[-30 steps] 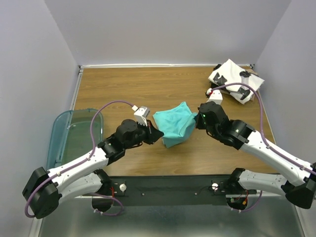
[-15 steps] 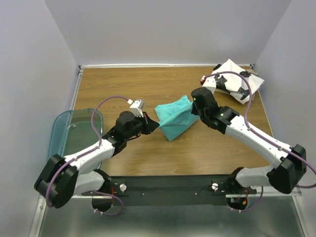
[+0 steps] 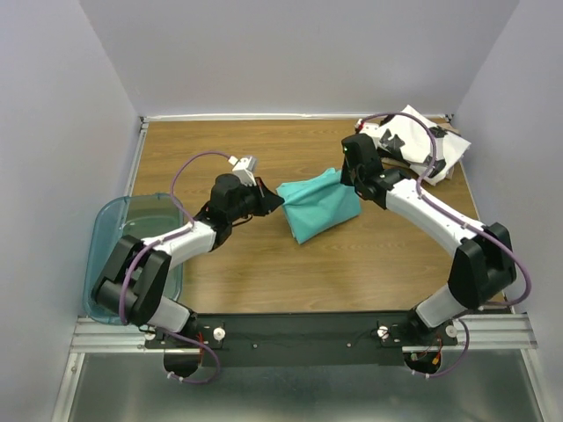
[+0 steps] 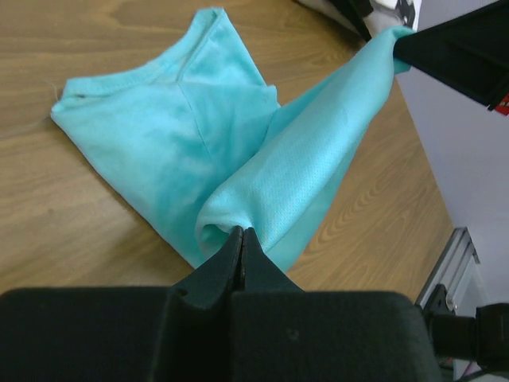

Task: Fold and stack the t-shirts
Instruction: Fold the tshirt, then neatly place the folded tshirt to the corner

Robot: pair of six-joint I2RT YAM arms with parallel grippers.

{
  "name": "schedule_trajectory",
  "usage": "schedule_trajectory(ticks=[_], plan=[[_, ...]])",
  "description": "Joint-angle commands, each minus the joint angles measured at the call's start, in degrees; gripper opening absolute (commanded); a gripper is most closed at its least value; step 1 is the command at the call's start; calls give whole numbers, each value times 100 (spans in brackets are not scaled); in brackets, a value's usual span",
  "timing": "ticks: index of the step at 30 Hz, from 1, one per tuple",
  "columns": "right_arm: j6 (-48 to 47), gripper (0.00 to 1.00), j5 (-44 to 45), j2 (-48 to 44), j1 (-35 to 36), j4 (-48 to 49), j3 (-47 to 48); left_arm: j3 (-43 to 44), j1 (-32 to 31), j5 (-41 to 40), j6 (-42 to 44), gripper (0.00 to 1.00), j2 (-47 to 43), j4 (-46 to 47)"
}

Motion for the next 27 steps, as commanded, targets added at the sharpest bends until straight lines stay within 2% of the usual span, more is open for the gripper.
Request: schedule_trajectory(ticks=[1, 4, 7, 8, 9, 10, 11, 12, 13, 15, 18, 23, 27], plan=[[-236, 0, -294, 472, -224, 315, 511, 465, 306, 323, 79, 0, 479, 292], [-272, 1, -514, 807, -443, 368, 775, 808, 500, 560, 123, 0, 1060, 292], [-368, 0, -786, 1569, -742, 377, 1441, 1492, 825, 736, 141, 0, 1735, 223], [-386, 0, -848, 1703, -777, 386, 1566, 1651, 869, 858, 150, 7, 1930, 178], [-395, 12, -1049, 1861, -821, 377, 1689, 1810, 913, 885, 176, 30, 2271, 4], [-403, 29, -1129, 1967, -865, 368, 1794, 2133, 940, 877, 211, 44, 2413, -93], [-395, 57, -1295, 2124, -927, 377, 1926, 2276, 966, 781, 333, 76, 2641, -321], [-395, 57, -1358, 2161, -936, 377, 1971, 2442, 975, 702, 413, 90, 2722, -480], [-412, 83, -1419, 2170, -962, 377, 1989, 2722, 975, 623, 466, 95, 2783, -612], [-439, 100, -1630, 2100, -989, 377, 1945, 2839, 975, 439, 597, 96, 2776, -797], [-509, 100, -1736, 1776, -1041, 386, 1752, 2664, 958, 227, 615, 96, 2530, -789], [-562, 100, -2096, 1222, -1339, 535, 918, 2181, 747, 130, 738, 93, 2266, -789], [-579, 100, -2780, 896, -1735, 711, 276, 1987, 519, 112, 826, 92, 2204, -815]])
